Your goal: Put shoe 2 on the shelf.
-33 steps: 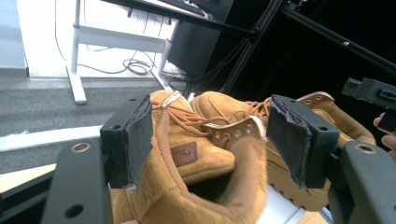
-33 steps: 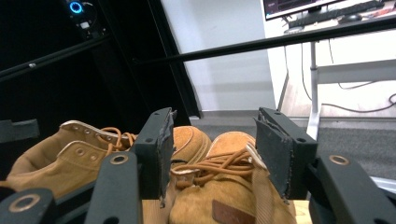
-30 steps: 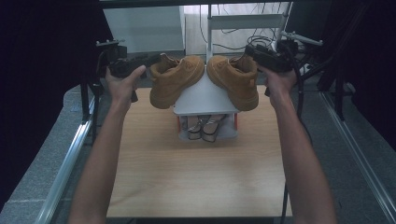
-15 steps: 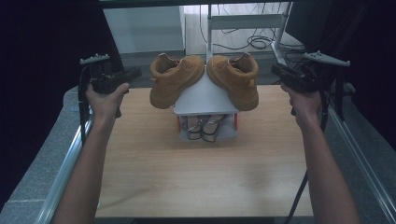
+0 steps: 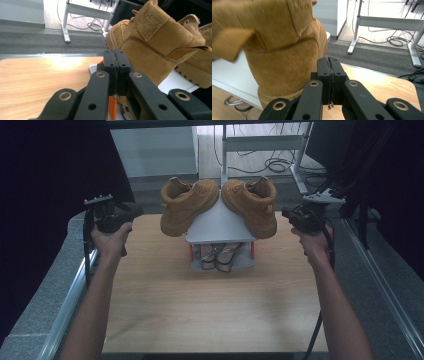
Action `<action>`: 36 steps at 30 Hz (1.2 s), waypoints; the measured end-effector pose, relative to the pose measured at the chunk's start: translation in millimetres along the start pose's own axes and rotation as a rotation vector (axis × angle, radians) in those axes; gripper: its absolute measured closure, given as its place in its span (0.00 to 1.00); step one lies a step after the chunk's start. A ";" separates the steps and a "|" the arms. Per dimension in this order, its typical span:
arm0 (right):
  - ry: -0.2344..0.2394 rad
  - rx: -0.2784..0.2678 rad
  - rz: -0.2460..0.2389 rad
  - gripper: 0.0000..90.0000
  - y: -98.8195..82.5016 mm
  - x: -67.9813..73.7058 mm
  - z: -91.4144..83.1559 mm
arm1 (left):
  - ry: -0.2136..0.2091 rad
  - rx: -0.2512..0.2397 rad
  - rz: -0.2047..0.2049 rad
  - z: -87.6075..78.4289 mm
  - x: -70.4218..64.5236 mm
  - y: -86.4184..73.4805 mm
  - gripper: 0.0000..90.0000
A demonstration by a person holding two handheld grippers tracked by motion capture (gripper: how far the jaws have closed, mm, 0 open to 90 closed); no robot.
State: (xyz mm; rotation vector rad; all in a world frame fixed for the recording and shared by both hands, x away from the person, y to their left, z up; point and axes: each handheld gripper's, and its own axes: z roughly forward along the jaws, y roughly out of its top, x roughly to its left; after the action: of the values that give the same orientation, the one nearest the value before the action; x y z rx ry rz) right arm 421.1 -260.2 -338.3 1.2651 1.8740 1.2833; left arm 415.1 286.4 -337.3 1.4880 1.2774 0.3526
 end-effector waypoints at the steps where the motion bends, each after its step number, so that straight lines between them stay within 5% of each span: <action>1: -0.008 0.008 -0.014 0.98 -1.7 0.8 2.1 | 0.002 0.002 -0.001 1.4 0.6 -0.8 1.00; 16: -0.032 0.020 -0.065 0.99 -5.0 16.4 16.9 | -0.015 0.075 0.002 26.6 -4.1 -4.9 1.00; 21: -0.035 0.014 -0.067 0.99 -4.6 18.0 17.0 | -0.066 0.083 -0.029 35.3 -6.4 -6.0 1.00; 24: -0.036 0.006 -0.067 0.99 -4.4 18.8 17.3 | -0.097 0.083 -0.024 42.2 -16.5 -5.5 1.00; 27: -0.045 0.000 -0.069 0.99 -4.6 19.6 17.4 | -0.058 0.085 0.028 44.3 -29.9 -1.5 1.00; 36: -0.041 -0.016 -0.066 0.99 -3.4 26.2 19.6 | -0.114 0.094 0.031 51.1 -51.1 1.9 1.00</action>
State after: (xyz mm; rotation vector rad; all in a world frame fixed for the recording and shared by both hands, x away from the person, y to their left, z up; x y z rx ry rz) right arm 424.8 -228.8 -347.4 1.2021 1.8579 1.2267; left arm 436.3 217.3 -334.1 1.5855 1.1951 0.2267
